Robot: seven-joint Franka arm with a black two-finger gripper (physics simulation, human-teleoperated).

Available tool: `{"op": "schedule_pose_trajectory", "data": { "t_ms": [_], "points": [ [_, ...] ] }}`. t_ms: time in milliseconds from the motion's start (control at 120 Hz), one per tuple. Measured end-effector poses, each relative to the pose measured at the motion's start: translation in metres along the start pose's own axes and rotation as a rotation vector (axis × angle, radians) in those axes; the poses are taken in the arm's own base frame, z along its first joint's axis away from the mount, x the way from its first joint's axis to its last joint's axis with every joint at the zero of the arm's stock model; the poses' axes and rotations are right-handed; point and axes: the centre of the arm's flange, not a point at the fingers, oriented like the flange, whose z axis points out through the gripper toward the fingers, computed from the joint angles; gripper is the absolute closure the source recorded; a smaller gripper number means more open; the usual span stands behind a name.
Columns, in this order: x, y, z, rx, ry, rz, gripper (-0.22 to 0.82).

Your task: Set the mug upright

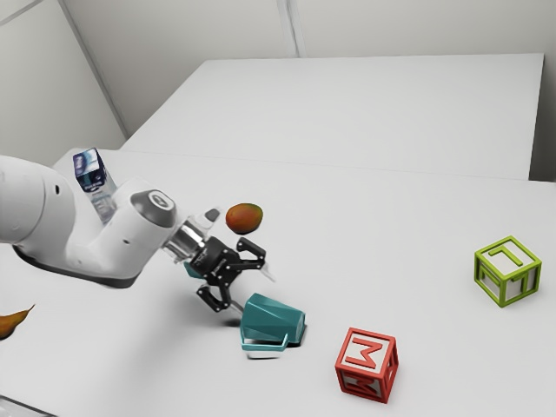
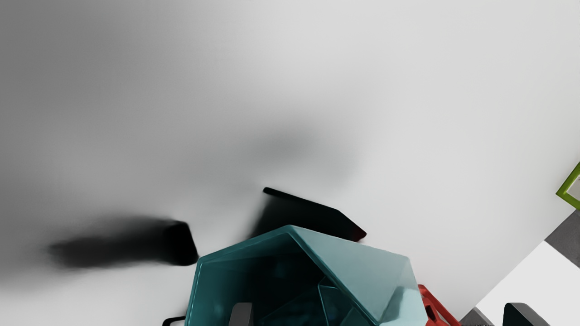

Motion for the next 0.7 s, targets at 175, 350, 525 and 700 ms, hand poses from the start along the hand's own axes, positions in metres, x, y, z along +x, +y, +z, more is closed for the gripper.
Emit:
{"op": "schedule_pose_trajectory", "data": {
  "t_ms": [175, 350, 525, 700],
  "points": [
    [-0.004, 0.006, 0.008, -0.006, -0.004, 0.009, 0.04],
    [-0.007, 0.01, 0.013, -0.006, -0.004, 0.019, 0.26],
    [-0.008, 0.013, 0.017, -0.003, -0.001, 0.026, 0.49],
    [-0.01, 0.015, 0.02, 0.0, 0.004, 0.032, 0.63]
  ]
}}
